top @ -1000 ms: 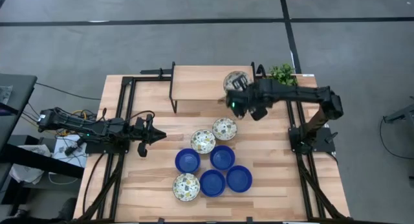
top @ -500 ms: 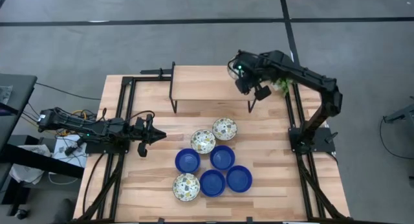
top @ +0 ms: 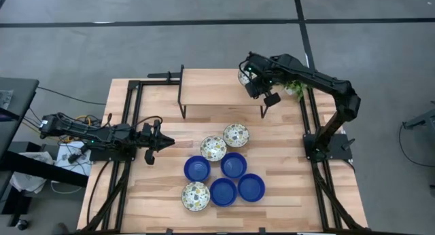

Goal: Pick & Place Mini bowls
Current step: Put the yellow bowl on the shelf

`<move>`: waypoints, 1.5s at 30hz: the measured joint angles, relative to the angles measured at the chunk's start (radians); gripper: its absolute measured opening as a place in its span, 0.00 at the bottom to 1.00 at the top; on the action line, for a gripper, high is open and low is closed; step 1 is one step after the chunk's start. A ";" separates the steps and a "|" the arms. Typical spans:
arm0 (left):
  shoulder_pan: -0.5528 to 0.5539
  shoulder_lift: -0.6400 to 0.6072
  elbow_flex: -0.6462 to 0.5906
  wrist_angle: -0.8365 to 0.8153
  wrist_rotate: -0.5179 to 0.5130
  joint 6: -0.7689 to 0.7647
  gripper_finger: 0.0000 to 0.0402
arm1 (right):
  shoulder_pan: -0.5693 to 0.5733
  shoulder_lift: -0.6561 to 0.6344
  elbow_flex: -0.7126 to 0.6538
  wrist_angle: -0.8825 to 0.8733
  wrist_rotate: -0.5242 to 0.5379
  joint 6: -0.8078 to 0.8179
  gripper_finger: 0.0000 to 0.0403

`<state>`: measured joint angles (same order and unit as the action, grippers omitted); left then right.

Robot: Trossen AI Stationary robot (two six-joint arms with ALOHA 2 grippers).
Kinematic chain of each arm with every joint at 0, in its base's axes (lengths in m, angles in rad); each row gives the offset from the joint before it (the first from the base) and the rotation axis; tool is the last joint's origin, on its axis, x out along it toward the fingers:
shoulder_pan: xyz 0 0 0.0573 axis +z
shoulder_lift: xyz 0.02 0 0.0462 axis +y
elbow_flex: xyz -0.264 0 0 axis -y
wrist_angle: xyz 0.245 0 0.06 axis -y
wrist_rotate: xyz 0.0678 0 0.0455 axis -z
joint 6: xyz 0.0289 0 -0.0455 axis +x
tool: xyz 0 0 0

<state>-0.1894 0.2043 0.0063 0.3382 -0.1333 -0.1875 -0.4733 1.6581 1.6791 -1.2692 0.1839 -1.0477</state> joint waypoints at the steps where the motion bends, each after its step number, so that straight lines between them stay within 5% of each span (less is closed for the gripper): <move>1: 0.000 0.000 0.000 0.000 0.000 0.000 0.10 | -0.001 0.000 -0.009 0.013 -0.001 0.000 0.00; 12: 0.000 0.000 0.000 0.000 0.000 0.000 0.10 | 0.026 0.060 -0.022 0.009 0.001 0.004 0.00; 17: 0.000 0.003 0.000 0.002 0.000 0.000 0.10 | 0.035 0.106 -0.009 0.012 0.098 0.016 0.00; 45: 0.000 0.015 0.000 0.003 0.000 0.000 0.10 | 0.032 0.114 0.012 -0.002 0.030 0.132 0.14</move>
<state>-0.1890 0.2192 0.0063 0.3416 -0.1333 -0.1879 -0.4408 1.7725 1.6913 -1.2709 0.2135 -0.9157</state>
